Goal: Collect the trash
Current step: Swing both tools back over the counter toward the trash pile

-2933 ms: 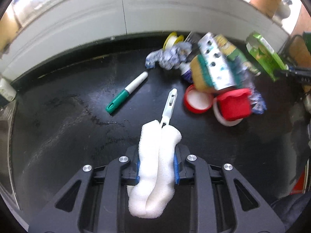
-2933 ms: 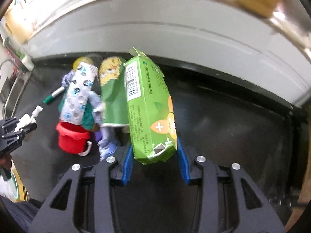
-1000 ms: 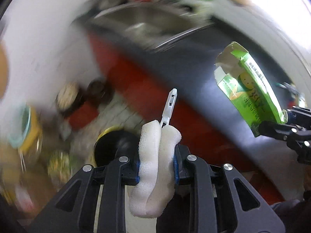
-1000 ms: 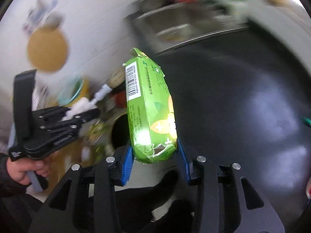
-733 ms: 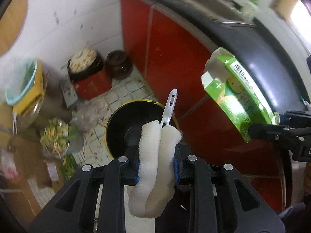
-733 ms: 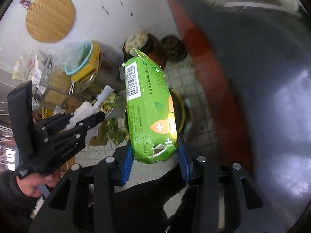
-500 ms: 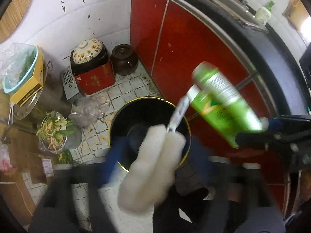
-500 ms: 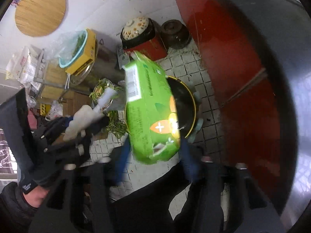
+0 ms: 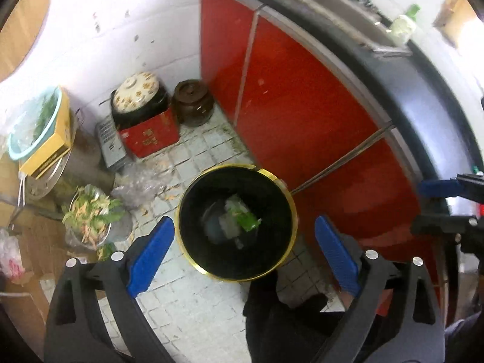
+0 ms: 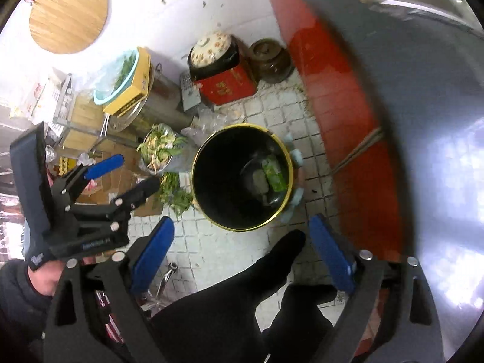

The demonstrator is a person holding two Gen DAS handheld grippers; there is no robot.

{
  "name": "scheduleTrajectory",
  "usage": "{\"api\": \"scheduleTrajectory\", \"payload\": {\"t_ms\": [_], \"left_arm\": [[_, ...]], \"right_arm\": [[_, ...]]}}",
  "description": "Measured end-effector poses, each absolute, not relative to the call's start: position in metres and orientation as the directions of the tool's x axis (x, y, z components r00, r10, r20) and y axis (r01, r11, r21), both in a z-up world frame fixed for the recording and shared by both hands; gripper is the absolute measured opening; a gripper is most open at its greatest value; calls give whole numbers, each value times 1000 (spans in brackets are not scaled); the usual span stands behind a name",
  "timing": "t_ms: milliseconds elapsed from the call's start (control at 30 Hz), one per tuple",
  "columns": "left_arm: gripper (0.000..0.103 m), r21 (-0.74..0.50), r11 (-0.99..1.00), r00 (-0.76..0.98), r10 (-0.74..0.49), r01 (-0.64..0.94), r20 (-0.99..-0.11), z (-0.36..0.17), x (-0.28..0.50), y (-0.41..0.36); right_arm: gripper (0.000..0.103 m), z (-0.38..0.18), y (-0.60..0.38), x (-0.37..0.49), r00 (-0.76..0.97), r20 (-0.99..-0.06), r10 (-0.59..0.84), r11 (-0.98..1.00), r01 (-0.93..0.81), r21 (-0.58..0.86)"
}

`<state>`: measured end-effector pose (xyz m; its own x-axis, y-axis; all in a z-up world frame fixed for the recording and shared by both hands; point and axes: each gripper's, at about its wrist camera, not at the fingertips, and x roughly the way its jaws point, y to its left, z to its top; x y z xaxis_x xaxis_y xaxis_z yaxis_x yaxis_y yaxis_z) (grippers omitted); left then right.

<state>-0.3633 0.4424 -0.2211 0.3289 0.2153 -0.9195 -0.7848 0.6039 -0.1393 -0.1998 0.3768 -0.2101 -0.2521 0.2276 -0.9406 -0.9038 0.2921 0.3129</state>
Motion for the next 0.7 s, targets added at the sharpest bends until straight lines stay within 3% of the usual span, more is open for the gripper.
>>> {"api": "scheduleTrajectory", "payload": {"t_ms": [133, 333, 500, 700], "left_arm": [[96, -157, 677, 382, 195, -719, -903, -188, -319, 428], [96, -76, 886, 488, 180, -458, -854, -126, -206, 363], [96, -67, 978, 598, 67, -199, -799, -87, -116, 273], [96, -74, 996, 621, -88, 47, -779, -62, -35, 146]], "right_arm": [[94, -161, 328, -159, -134, -933, 335, 371, -891, 262], [95, -85, 195, -80, 204, -891, 405, 611, -785, 98], [95, -47, 55, -34, 427, -852, 303, 811, -585, -4], [95, -23, -101, -9, 548, -820, 165, 947, -319, -23]]}}
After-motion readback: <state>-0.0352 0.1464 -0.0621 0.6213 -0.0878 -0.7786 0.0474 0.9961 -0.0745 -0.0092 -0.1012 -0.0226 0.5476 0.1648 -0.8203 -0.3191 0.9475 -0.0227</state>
